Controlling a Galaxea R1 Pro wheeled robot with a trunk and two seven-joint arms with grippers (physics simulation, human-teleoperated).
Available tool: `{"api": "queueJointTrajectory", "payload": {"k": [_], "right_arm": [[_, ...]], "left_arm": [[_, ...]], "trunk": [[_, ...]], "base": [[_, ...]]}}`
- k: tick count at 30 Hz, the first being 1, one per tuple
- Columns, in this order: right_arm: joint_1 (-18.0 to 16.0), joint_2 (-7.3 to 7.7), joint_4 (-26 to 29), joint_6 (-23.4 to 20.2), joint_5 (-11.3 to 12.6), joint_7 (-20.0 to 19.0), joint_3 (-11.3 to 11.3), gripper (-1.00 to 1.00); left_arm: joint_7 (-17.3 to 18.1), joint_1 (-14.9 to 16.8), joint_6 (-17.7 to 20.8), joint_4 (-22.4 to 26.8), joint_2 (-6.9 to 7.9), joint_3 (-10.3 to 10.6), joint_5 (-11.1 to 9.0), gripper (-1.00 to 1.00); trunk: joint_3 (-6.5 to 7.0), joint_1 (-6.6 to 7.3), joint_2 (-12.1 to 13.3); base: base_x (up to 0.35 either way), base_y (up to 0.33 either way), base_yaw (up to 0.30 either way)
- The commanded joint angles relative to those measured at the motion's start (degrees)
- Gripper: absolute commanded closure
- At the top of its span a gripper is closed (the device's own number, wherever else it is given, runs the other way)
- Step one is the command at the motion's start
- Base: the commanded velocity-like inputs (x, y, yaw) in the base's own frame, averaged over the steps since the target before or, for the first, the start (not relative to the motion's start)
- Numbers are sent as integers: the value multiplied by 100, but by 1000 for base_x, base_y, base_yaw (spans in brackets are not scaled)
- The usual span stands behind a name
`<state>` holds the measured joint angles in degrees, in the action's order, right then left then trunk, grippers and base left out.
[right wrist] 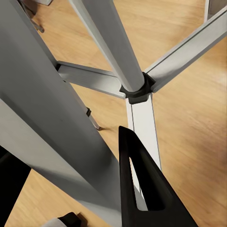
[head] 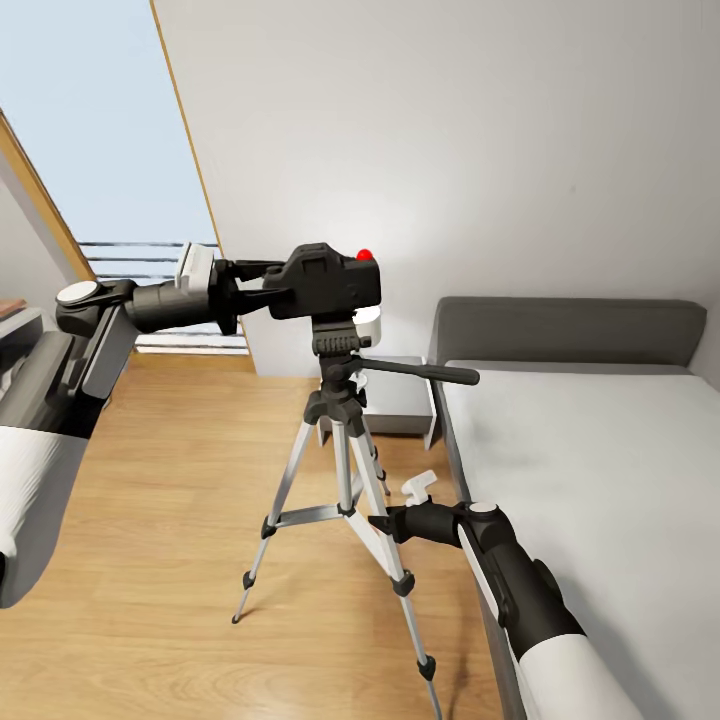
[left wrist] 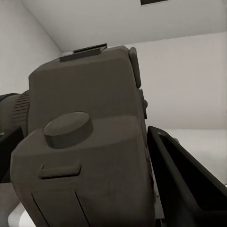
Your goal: Attach the digital camera to the camera tripod in the bedroom.
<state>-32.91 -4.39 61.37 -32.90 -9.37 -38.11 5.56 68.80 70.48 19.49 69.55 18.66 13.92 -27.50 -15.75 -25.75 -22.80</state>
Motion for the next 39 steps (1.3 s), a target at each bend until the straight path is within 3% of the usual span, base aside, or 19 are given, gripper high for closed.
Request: {"api": "queueJointTrajectory", "payload": {"k": [1,39], "right_arm": [[-5,-2,7,31,-126,-37,-11,100],[-5,-7,7,29,-127,-35,-5,100]], "left_arm": [[5,8,43,-2,6,15,-52,-100],[5,10,78,6,-20,-18,-164,-100]], "trunk": [[-11,-3,-12],[-11,-3,-12]], "base": [[0,0,0],[0,0,0]]}}
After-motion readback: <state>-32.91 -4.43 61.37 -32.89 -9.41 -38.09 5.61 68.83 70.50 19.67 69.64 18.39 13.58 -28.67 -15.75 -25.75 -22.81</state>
